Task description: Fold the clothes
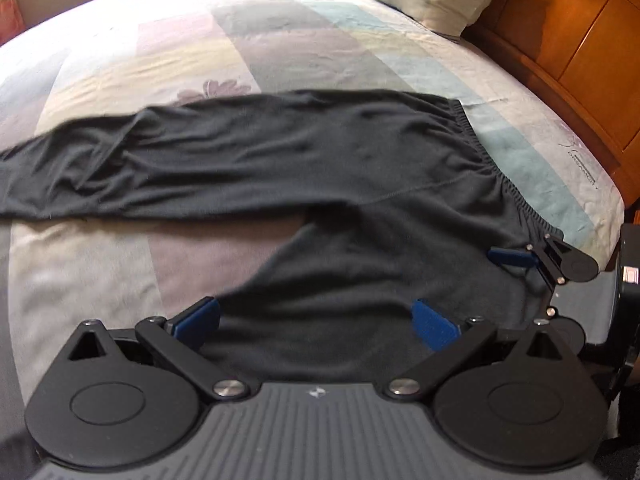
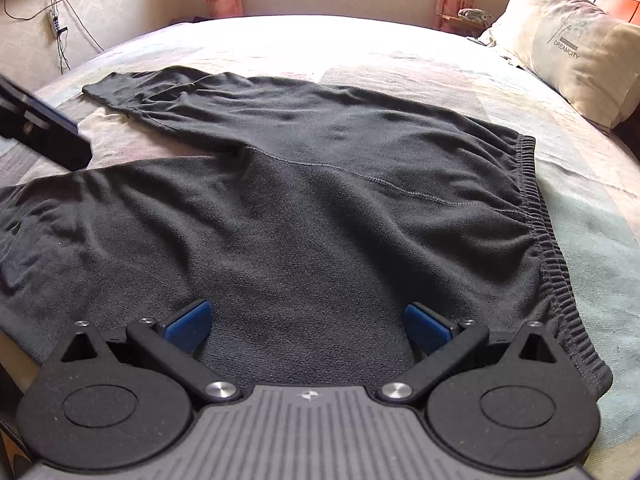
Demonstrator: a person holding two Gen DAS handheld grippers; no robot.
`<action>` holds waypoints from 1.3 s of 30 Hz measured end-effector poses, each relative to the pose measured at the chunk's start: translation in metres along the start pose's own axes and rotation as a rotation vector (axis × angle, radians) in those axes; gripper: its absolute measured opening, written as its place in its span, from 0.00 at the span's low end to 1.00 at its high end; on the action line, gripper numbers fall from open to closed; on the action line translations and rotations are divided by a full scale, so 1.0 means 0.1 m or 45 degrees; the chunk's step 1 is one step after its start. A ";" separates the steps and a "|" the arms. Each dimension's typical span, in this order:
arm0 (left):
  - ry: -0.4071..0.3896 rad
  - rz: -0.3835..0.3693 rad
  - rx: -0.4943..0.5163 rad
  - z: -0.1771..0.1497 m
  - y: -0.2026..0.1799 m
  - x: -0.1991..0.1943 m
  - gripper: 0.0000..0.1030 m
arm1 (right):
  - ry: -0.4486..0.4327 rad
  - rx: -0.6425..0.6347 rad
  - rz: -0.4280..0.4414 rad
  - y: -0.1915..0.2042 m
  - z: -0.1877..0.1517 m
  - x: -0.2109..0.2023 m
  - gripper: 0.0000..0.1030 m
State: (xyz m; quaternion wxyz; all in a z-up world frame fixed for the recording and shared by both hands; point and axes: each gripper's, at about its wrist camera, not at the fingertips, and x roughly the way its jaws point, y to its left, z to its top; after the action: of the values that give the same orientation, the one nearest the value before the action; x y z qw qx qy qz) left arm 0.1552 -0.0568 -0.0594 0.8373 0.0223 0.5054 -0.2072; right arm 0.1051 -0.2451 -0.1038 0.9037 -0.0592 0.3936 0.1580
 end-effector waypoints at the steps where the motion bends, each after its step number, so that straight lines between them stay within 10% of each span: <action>1: 0.009 -0.005 -0.043 -0.10 0.01 0.02 0.99 | -0.018 -0.008 0.004 -0.01 -0.01 -0.01 1.00; 8: 0.091 0.062 -0.274 -0.59 0.17 0.17 0.99 | 0.030 -0.007 0.006 -0.08 0.00 -0.19 1.00; 18: 0.034 0.123 -0.178 -0.63 0.11 -0.04 0.99 | -0.019 -0.083 0.166 0.17 -0.02 -0.44 1.00; 30: 0.014 0.107 -0.179 -0.78 0.16 0.00 0.99 | 0.073 0.024 0.058 -0.20 -0.19 -0.35 1.00; 39: 0.023 0.127 -0.214 -0.75 0.14 0.12 0.99 | -0.122 0.132 0.129 -0.58 0.29 -0.12 1.00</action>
State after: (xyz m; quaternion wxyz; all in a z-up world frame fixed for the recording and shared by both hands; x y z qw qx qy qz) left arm 0.1027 -0.0290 -0.1083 0.8410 -0.0211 0.5268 -0.1219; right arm 0.1367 -0.2959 -0.0761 0.9141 0.0152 0.3602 0.1855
